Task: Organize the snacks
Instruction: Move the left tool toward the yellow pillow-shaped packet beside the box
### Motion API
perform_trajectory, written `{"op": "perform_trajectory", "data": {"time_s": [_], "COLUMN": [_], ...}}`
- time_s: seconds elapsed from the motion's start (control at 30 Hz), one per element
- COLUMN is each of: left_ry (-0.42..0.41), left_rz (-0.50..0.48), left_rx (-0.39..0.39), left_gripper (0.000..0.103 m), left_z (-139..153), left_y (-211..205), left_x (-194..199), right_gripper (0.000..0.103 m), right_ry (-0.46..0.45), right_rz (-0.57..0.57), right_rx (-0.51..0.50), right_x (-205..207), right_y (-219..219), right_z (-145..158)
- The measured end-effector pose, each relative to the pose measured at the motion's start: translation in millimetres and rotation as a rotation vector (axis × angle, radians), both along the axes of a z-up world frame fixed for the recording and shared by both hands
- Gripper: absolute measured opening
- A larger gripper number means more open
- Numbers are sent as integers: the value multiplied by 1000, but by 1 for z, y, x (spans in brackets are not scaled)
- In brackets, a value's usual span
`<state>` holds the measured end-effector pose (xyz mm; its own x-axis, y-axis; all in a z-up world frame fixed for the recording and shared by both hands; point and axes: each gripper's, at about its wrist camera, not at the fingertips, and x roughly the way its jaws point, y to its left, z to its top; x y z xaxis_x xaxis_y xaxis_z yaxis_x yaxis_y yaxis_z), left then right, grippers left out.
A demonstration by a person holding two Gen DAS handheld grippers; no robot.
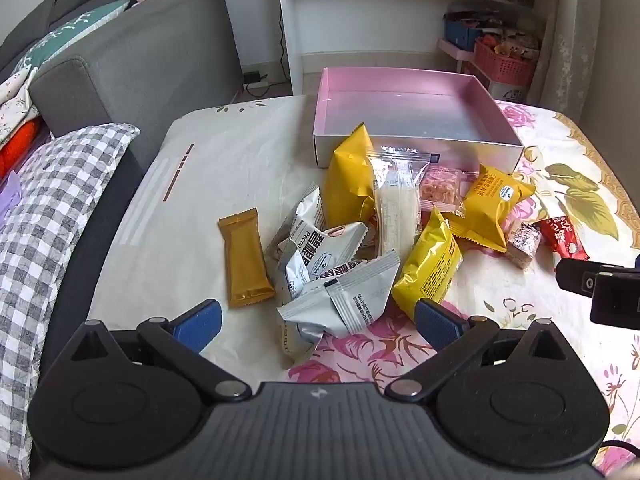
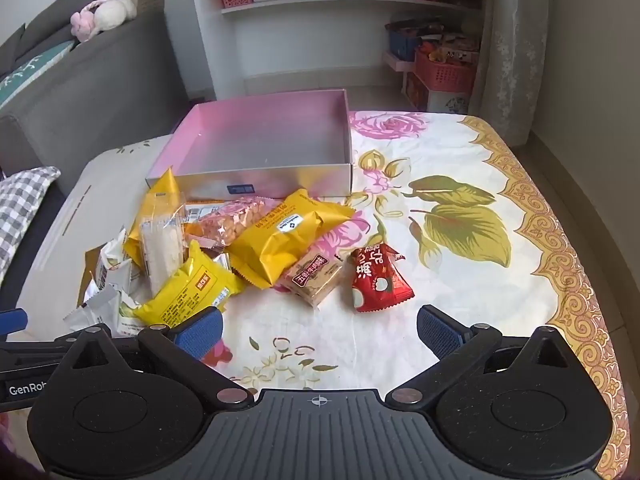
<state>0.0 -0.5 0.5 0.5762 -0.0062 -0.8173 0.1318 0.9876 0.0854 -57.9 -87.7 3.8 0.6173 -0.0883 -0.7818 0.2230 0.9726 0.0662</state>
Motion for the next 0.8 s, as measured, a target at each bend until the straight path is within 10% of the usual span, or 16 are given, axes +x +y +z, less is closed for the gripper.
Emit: {"op": "perform_trajectory", "data": {"time_s": [0.8], "left_ry": [5], "left_rz": [11], "left_rx": [-3], "left_gripper": [103], "left_z": [-4], "left_y": [1], "left_x": [3], "right_gripper": [103], "right_ry": [13], "right_rz": [40], "right_rx": [-28], "right_x": [3], "right_y": [11], "right_z": [-1]}}
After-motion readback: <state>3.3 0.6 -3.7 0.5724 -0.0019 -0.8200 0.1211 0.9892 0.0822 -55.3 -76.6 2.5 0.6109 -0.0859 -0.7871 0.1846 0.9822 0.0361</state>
